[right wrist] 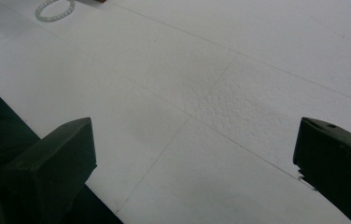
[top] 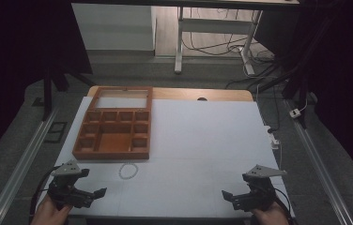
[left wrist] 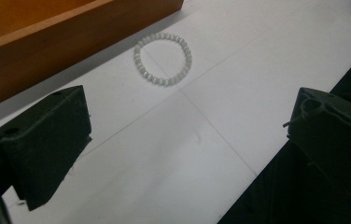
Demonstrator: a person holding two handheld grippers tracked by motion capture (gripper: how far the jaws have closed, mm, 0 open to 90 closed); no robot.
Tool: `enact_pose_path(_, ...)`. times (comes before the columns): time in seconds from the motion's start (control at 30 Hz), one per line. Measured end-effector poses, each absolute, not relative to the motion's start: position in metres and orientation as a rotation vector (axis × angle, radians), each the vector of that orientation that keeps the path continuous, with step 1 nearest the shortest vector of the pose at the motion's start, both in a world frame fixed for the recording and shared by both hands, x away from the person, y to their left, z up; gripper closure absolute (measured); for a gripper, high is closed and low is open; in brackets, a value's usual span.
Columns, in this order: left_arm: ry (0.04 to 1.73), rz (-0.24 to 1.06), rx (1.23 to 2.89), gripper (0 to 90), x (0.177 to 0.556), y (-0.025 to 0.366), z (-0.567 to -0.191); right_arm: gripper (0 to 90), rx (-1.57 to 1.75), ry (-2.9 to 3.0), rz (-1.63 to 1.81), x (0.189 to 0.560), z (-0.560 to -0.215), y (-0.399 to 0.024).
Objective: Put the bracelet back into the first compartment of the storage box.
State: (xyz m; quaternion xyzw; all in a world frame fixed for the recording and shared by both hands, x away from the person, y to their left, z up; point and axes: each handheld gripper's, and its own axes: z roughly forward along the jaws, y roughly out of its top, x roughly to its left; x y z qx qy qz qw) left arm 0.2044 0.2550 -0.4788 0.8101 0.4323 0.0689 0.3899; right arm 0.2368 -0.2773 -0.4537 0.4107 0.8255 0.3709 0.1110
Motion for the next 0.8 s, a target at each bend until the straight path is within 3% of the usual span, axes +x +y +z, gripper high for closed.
enact_pose_path(0.8,0.973,0.13,2.149,0.0,0.243,0.212,-0.492,0.0,1.182,2.451,1.05,0.238,-0.455,-0.274)
